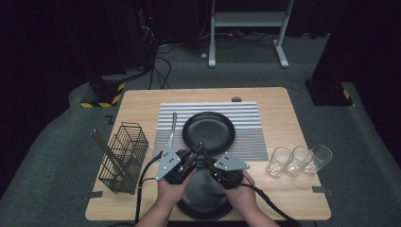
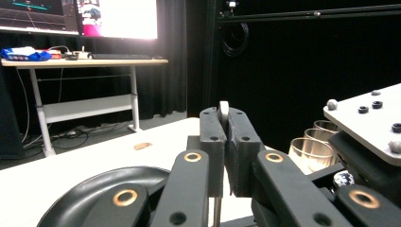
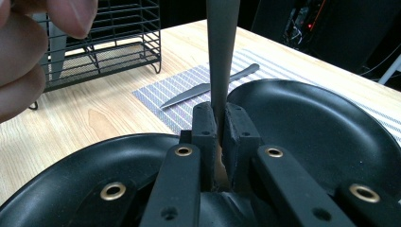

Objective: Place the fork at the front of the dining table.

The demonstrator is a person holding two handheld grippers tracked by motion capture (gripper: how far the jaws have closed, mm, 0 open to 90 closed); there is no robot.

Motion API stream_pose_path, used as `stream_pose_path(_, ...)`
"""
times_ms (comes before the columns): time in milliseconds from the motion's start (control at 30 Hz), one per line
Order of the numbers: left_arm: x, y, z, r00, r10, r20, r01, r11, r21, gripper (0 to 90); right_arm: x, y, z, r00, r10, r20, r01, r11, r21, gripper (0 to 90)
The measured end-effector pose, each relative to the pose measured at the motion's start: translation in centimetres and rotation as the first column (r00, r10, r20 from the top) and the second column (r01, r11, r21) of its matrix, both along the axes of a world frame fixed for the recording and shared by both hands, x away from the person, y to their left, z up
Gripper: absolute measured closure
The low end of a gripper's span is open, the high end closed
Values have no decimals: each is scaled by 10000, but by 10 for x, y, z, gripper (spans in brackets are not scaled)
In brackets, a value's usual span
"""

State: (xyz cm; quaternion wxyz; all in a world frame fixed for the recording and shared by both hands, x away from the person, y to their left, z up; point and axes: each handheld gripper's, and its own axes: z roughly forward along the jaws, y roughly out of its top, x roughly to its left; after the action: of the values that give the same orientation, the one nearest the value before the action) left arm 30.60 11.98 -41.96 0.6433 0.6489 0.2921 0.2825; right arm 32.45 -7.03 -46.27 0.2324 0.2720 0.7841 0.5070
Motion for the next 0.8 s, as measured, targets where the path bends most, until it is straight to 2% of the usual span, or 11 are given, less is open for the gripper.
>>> stream_pose_path(267,0,2,2,9999,48,-109,-49,9999,-142,841,-1,2,2,10000,82,48,-81,9999,-78,846)
stream_pose_path(667,-4,1,4,9999,138,15,-138,9999,-24,652,0,-1,4,9999,-49,156,50,10000,-78,847)
stream_pose_path(800,-7,0,3,9995,295,64,-296,9995,138,600,0,-5,6,9997,-80,244,81,10000,-30,846)
